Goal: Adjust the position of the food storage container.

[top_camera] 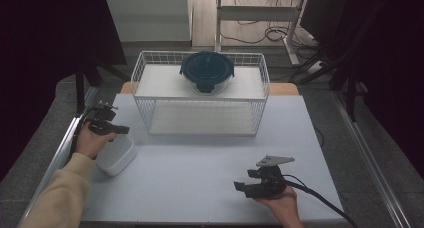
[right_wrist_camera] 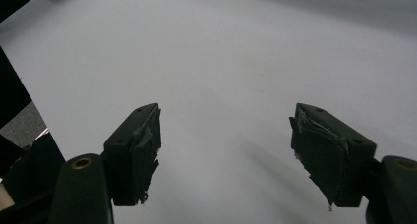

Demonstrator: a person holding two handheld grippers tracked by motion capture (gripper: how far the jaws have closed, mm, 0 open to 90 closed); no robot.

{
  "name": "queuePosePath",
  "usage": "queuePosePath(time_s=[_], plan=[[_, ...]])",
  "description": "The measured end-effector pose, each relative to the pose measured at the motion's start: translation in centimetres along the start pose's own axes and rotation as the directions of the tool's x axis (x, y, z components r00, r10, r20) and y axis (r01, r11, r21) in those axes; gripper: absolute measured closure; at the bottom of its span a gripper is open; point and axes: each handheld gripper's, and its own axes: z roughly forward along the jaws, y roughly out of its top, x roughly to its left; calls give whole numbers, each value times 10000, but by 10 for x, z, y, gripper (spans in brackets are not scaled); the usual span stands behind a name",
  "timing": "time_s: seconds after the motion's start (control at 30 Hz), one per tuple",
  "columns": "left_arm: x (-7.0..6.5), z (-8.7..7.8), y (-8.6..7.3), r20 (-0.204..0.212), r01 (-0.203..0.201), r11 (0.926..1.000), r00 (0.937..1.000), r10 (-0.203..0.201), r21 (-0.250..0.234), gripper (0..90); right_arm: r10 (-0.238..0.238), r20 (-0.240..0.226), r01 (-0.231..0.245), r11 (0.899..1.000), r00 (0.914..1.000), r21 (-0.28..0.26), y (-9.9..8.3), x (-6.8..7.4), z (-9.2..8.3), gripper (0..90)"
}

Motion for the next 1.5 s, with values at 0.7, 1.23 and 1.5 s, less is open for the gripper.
queuePosePath(time_s=[0.7,1.23,1.5], plan=[[61,-31,-54,-935,946,9951,9914,-915,284,900,71,139,-69,9998,9999,-169,3,-1,-6,265],[54,-25,-84,-245,969,9913,9952,-951,895,900,97,174,-89,9990,9998,-427,6,-2,-15,263],[24,-21,-91,636,502,9938,9964,-567,995,900,116,156,-109,9989,9998,-452,6,-2,-17,263]])
